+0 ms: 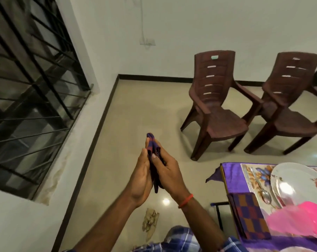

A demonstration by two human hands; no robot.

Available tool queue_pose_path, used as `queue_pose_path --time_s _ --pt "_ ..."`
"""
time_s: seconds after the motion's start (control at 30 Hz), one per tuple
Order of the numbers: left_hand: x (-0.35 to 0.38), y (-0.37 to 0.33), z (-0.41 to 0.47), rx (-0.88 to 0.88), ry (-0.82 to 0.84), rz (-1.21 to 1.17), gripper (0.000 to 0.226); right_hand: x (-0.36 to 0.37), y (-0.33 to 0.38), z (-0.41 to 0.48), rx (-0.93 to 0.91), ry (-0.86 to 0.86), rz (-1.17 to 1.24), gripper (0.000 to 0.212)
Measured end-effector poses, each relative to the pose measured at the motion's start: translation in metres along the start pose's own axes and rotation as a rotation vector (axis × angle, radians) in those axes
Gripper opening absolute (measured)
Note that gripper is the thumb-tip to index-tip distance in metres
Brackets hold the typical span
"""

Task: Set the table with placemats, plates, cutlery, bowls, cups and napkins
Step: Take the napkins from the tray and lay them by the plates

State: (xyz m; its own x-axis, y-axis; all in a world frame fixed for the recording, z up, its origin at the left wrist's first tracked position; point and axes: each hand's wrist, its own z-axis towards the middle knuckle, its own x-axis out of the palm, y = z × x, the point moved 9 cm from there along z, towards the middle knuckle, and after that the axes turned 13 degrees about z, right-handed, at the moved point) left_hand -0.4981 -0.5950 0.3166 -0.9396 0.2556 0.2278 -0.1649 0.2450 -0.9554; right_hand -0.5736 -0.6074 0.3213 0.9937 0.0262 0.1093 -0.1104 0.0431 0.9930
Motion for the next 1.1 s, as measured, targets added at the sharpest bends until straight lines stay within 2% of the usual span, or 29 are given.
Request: queue_pose_path --time_s 0.1,0.17,0.23,0.33,0.43,0.47,0.57,0.7,0.77,0.87,0.97,1.1 --pt "0.021 -0.006 0.034 -0.038 0.128 0.002 0.105 -0.026 0.007 0.023 0.004 0.043 -0.026 0.049" --pt "0.032 -0.007 0.061 -0.061 0.178 -0.004 0.107 -0.047 0.007 0.043 0.014 0.017 -0.08 0.052" --pt "0.04 -0.005 0.094 -0.072 0.195 0.08 0.101 -0.076 0.009 0.069 0.002 -0.058 -0.05 0.046" --pt "0.043 -0.006 0.145 -0.058 0.125 0.253 0.091 -0.13 0.015 0.106 -0.016 -0.225 0.093 0.039" --pt "0.041 -0.005 0.193 -0.068 -0.01 0.346 0.059 -0.176 0.017 0.137 -0.011 -0.379 0.267 0.037" --pt "0.038 0.0 0.203 -0.097 -0.05 0.35 0.054 -0.185 0.018 0.142 -0.007 -0.423 0.343 0.036" --pt "0.047 0.026 0.241 -0.24 -0.048 0.328 0.069 -0.222 0.019 0.158 -0.029 -0.524 0.549 0.034" --pt "0.089 0.045 0.267 -0.333 0.1 0.045 0.055 -0.255 0.011 0.164 -0.021 -0.629 0.663 0.029" --pt "0.097 0.043 0.286 -0.306 0.043 -0.031 0.053 -0.273 0.009 0.165 -0.01 -0.668 0.585 0.027" --pt "0.105 0.037 0.319 -0.282 0.014 -0.011 0.055 -0.302 0.012 0.17 0.007 -0.698 0.412 0.035" --pt "0.123 0.038 0.354 -0.287 0.082 0.056 0.055 -0.331 0.016 0.182 0.017 -0.715 0.301 0.043" --pt "0.163 0.038 0.413 -0.296 0.21 0.084 0.053 -0.38 0.014 0.209 0.059 -0.815 0.087 0.035"
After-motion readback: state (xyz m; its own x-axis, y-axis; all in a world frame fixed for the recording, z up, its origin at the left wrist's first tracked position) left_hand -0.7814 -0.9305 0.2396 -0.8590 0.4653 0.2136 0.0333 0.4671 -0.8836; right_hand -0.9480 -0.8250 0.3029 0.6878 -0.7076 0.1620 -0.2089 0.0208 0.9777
